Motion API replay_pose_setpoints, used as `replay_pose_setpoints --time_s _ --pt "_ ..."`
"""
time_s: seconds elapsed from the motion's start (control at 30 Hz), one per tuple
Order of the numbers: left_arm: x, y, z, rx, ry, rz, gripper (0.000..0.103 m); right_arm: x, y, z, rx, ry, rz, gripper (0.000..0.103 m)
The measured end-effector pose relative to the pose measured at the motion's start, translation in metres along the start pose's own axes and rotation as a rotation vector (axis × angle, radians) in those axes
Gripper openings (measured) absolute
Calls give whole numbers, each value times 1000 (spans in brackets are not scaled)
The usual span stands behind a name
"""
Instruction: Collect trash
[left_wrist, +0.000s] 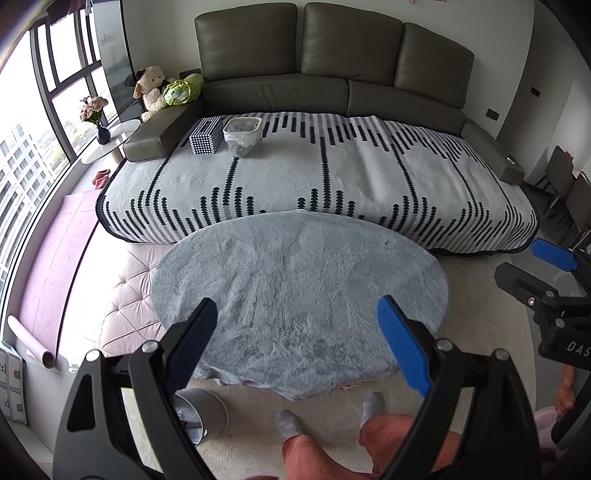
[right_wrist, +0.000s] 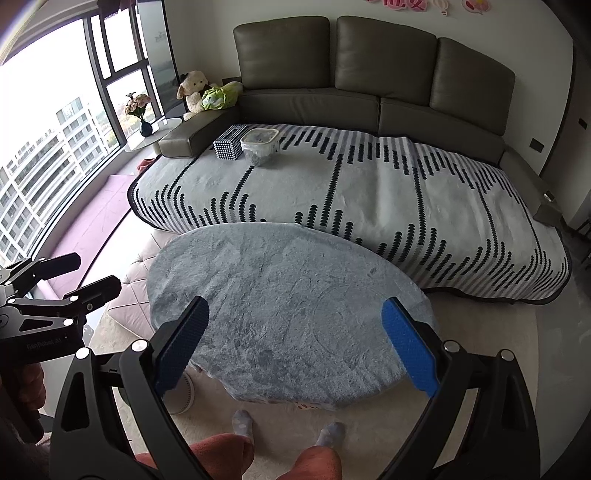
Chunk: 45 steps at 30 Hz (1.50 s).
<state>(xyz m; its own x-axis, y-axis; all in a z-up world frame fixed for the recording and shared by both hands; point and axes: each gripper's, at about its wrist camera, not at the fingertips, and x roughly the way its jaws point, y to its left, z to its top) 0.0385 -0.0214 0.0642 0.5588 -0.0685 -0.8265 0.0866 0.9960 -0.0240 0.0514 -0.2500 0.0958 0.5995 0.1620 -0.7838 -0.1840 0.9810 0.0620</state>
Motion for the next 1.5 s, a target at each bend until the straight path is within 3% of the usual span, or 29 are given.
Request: replay_pose_setpoints --time_s 1.5 --pt "-3 8 2 7 -30 17 88 3 -1 5 4 -7 -10 91"
